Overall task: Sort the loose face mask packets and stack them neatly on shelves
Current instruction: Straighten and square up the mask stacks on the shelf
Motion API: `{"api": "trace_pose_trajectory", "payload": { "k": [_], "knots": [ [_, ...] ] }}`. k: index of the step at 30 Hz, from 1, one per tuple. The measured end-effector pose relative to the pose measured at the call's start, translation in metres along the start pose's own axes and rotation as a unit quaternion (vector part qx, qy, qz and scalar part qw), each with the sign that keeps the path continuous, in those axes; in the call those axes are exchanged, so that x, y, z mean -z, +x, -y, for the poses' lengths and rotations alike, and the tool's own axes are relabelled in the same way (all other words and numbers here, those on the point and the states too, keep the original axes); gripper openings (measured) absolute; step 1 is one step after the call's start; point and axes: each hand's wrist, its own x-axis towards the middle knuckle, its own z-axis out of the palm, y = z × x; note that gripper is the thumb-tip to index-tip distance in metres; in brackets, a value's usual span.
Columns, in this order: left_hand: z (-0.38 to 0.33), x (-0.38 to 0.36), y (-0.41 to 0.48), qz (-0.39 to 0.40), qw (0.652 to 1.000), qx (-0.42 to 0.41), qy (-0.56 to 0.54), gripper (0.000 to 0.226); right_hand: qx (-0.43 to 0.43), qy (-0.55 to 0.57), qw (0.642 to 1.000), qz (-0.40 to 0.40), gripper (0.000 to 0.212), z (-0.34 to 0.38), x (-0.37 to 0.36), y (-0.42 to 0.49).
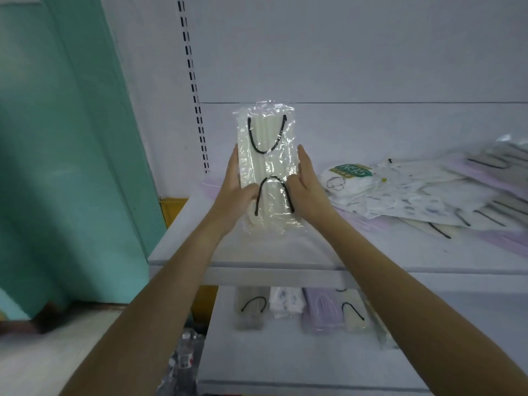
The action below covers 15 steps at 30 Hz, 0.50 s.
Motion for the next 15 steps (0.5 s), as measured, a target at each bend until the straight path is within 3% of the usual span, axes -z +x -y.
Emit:
{"api": "trace_pose_trajectory", "payload": {
  "k": [4, 8, 15],
  "knots": [
    [-0.020, -0.027, -0.042, 0.013, 0.999, -0.031, 0.028, 0.086, 0.040, 0.020, 0.999, -0.021, 0.062, 0.012, 0.022, -0.051],
    [-0.019, -0.063, -0.097, 0.038, 0.999, -0.027, -0.010, 0.082, 0.048, 0.023, 0.998, -0.030, 0.065, -0.003, 0.051, -0.116],
    [0.022, -0.147, -0.195, 0.099, 0.991, 0.053, -0.074, 0.070, 0.001, 0.028, 1.000, -0.007, 0.065, -0.077, 0.105, -0.248]
  ]
}}
